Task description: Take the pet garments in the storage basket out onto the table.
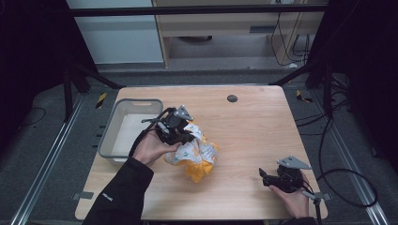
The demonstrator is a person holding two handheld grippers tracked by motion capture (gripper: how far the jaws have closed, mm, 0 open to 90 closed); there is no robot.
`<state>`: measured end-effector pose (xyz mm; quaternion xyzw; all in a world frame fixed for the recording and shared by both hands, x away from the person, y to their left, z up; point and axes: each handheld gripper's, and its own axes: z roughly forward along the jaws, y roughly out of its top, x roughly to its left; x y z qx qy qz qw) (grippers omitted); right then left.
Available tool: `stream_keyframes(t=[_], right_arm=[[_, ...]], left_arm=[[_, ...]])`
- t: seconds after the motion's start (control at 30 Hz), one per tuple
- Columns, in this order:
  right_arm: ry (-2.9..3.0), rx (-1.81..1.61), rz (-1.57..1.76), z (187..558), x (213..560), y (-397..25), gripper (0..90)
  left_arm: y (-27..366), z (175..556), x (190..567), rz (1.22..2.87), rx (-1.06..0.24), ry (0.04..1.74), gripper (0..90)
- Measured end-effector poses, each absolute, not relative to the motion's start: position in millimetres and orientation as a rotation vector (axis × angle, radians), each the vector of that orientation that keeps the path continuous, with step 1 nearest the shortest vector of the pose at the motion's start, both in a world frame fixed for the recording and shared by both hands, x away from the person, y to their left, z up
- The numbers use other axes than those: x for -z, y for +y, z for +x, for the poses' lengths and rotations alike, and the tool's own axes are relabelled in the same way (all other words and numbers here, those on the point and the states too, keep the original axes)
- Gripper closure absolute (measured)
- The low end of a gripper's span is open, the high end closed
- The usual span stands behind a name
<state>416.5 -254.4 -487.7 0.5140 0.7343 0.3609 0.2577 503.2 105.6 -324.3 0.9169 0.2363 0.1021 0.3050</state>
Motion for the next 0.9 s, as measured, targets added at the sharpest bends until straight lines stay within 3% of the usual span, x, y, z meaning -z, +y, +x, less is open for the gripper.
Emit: stream_keyframes(t=[0.9], right_arm=[[1.994,-0.964,1.386,417,489,-255,15.4]], left_arm=[[70,508,379,2.477,-0.224,0.602,80.2]])
